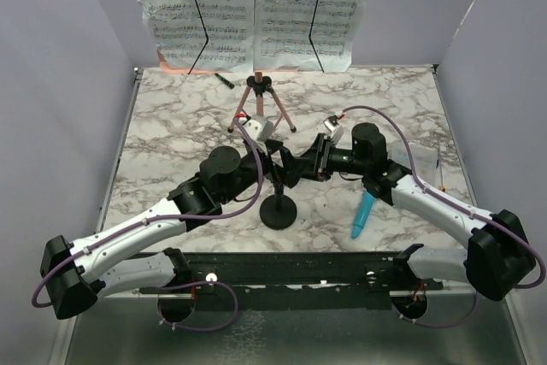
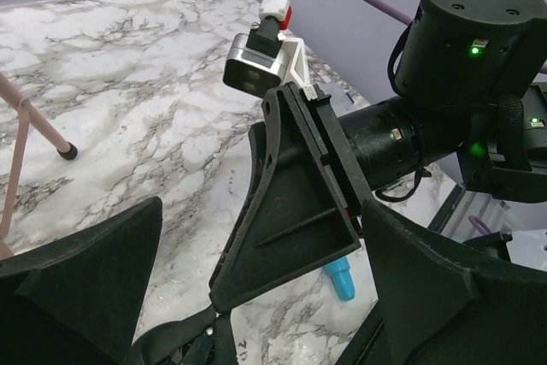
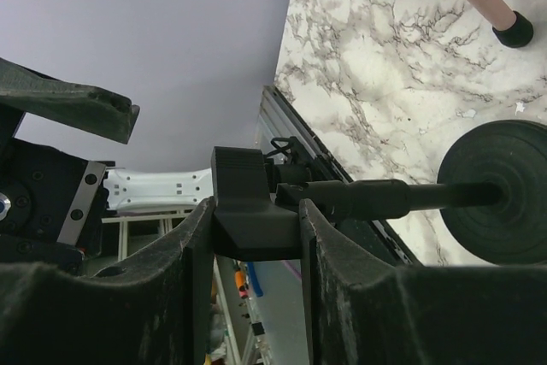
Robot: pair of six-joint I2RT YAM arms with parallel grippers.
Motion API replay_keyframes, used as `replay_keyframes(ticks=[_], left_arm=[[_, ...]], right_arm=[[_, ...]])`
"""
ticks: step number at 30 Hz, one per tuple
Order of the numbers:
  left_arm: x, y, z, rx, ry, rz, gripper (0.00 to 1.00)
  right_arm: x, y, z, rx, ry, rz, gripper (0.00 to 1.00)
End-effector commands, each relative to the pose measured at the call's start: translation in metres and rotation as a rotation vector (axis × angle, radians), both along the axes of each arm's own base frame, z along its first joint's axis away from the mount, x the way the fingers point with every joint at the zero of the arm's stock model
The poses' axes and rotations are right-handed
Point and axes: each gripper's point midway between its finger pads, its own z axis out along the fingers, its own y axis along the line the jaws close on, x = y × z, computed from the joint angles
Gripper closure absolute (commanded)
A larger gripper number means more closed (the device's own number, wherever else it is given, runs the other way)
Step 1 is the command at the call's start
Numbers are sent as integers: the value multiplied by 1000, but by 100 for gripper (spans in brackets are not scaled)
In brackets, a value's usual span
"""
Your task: Set up the instrument practice props
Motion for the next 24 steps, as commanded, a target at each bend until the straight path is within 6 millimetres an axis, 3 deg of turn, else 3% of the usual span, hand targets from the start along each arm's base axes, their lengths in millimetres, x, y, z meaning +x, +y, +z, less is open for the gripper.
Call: replay_keyframes(ticks=[1, 6, 12, 17, 24], left_arm=[[-1, 5, 17, -56, -27, 18, 1], [0, 9, 19, -58, -37, 33, 1], [1, 8, 18, -55, -35, 38, 1], [6, 13, 12, -46, -3, 79, 1], [23, 26, -7, 23, 89, 184, 1]], right_arm=[[5, -1, -3, -24, -55, -18, 66], [7, -7, 8, -59, -123, -42, 38], [17, -17, 20, -123, -193, -103, 18], [27, -27, 29, -192, -248, -152, 9], [40, -39, 23, -258, -238, -171, 8]])
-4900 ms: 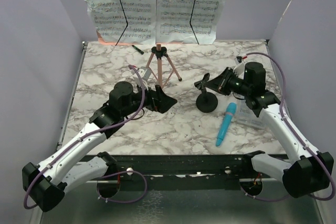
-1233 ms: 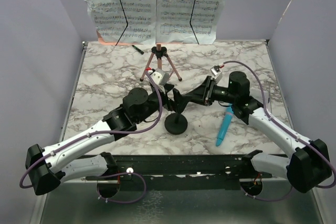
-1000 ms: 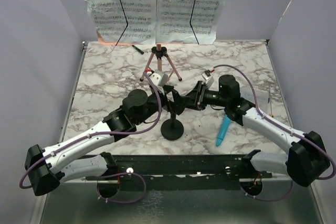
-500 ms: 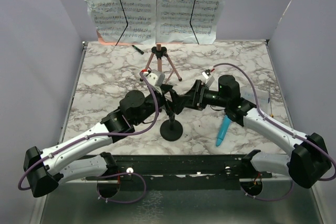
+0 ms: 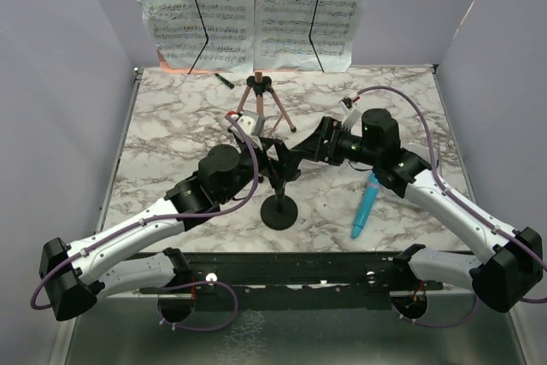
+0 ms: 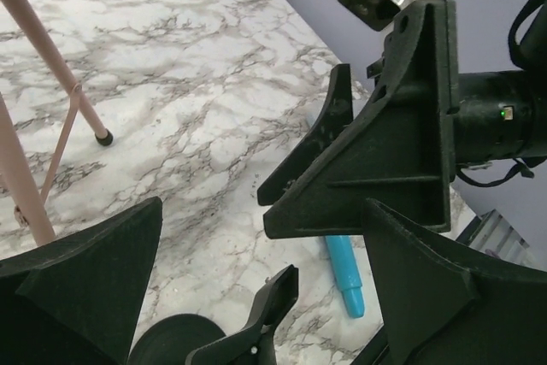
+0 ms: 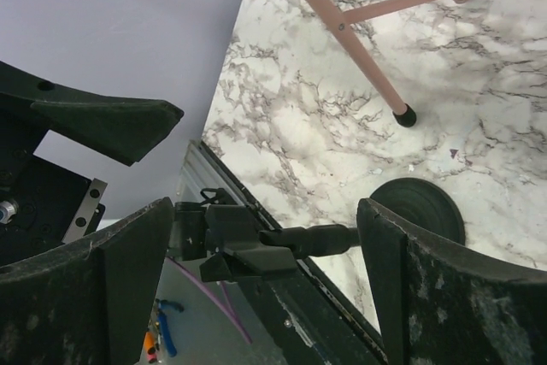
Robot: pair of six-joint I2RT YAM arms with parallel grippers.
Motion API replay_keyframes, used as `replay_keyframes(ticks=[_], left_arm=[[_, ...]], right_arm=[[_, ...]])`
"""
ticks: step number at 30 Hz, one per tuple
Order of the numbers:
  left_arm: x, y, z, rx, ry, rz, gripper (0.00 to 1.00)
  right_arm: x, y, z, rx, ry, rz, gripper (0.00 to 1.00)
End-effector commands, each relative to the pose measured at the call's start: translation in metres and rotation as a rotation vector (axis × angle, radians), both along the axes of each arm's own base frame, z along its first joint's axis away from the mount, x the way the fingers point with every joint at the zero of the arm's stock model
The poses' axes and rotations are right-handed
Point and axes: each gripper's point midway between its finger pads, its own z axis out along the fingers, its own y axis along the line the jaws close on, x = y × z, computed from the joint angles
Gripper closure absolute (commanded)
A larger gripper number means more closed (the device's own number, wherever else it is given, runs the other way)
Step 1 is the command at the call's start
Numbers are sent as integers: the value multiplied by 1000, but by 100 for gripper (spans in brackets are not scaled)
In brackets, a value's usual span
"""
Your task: Set up the instrument practice props
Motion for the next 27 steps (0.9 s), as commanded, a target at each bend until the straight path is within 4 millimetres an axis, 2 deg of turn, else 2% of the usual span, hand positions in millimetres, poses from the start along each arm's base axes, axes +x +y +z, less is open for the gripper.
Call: replay_keyframes(ticks=[1, 6, 8, 14, 19, 27], left_arm=[[15, 14, -15, 47, 88, 95, 1], [29, 33, -32, 22, 184, 125, 1], [40, 48, -38, -15, 233, 156, 1], [46, 67, -43, -66, 278, 164, 1], [46, 73, -40, -72, 265, 168, 1], [44, 70, -40, -79, 262, 143, 1]], right_arm=[[11, -15, -13, -60, 22, -42, 8], [19, -38, -27, -25, 86, -80, 8], [22, -51, -38, -32, 118, -112, 8], [20, -104, -83, -172, 209, -272, 7], [5, -147, -123, -361, 294, -428, 5], [-29, -200, -162, -504, 458, -718, 4]])
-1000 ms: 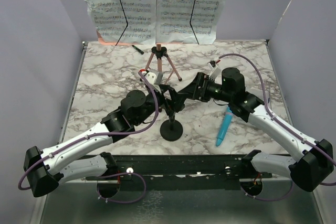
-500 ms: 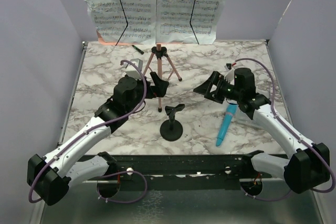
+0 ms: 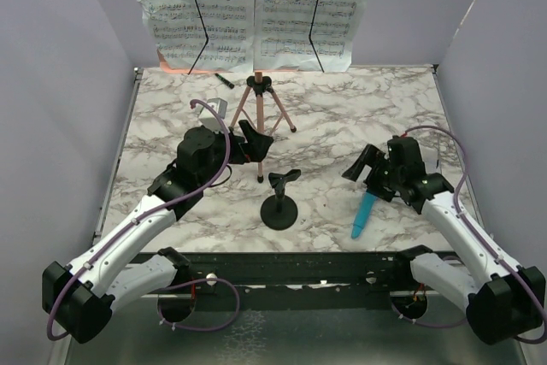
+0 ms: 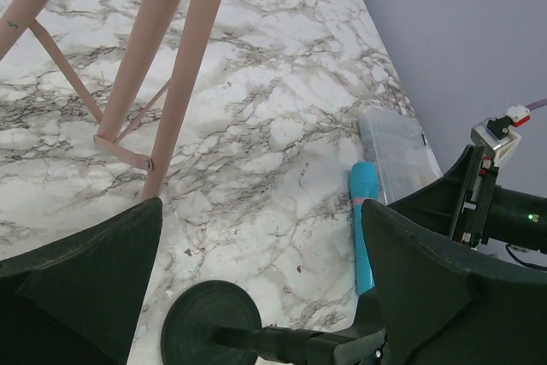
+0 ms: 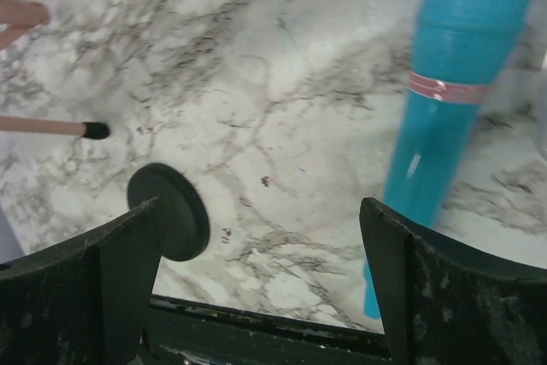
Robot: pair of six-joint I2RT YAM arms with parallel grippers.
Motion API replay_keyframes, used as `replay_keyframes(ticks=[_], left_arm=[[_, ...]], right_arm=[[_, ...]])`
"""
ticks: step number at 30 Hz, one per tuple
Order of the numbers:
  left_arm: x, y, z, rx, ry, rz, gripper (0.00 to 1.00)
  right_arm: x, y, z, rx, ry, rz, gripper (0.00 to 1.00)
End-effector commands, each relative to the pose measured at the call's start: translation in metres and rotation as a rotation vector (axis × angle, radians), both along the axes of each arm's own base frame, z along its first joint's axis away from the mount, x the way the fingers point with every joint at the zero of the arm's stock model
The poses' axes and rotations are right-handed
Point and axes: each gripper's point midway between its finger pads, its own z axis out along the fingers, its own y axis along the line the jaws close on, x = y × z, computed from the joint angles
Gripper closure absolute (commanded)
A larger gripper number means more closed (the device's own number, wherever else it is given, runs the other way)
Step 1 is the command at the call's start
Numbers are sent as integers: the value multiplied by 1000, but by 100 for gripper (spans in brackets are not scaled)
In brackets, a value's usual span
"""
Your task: Set up the instrument practice props
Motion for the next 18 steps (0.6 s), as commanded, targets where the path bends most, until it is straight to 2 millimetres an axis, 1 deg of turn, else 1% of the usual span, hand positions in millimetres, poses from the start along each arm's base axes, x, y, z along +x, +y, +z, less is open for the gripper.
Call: replay_keyframes(ticks=[1, 3, 5, 13, 16, 18], left_arm=[[-5, -3, -2, -19, 3, -37, 1], [-5, -3, -1, -25, -4, -36, 1], [-5, -4, 0, -29, -10, -39, 1], [-7, -3, 7, -34, -33, -47, 1], [-7, -1, 7, -37, -36, -38, 1], [-7, 0, 6, -39, -35, -34, 1]], right_arm=[[-27, -49, -34, -153, 128, -247, 5], [-32, -59, -41, -180, 142, -307, 6], [-31, -65, -46, -210, 136, -327, 7], [-12, -83, -60, -384, 124, -277, 12], [-5, -83, -70, -415, 134, -252, 14], [2, -77, -74, -403, 129, -221, 16]])
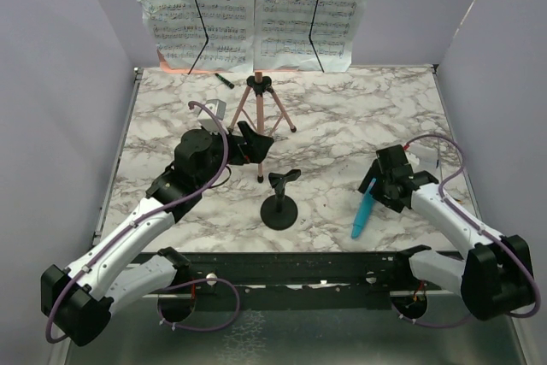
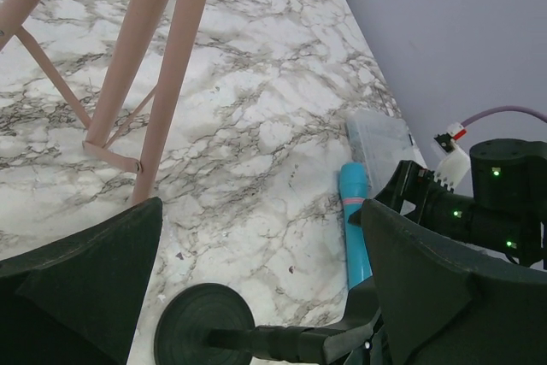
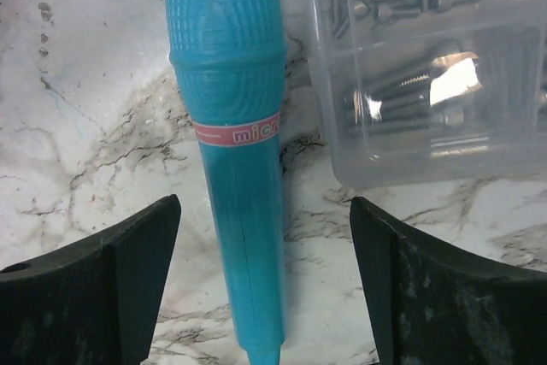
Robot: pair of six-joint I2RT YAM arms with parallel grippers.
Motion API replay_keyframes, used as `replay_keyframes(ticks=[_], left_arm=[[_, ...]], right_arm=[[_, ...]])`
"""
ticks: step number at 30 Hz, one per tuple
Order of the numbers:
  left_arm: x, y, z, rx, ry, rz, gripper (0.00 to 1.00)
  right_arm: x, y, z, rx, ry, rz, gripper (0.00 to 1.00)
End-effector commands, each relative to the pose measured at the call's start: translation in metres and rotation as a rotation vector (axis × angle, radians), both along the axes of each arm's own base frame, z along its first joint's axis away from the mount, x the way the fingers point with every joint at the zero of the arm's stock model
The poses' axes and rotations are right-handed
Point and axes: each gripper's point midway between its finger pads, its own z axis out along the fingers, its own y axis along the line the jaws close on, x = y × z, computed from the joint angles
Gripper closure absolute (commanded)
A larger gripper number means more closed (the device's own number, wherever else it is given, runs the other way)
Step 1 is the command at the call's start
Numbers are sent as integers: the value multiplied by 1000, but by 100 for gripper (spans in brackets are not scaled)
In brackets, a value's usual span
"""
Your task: Set up the instrument practice props
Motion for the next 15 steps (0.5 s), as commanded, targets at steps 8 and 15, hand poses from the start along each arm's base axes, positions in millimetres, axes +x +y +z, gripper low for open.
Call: replay_keyframes(ticks=[8, 15], left_arm=[[-5, 2, 9, -22, -40, -16, 1], [-10, 3, 22, -31, -78, -38, 1]], right_arm=[[50, 19, 0, 10, -90, 134, 30], [64, 29, -8, 21, -98, 193, 36]])
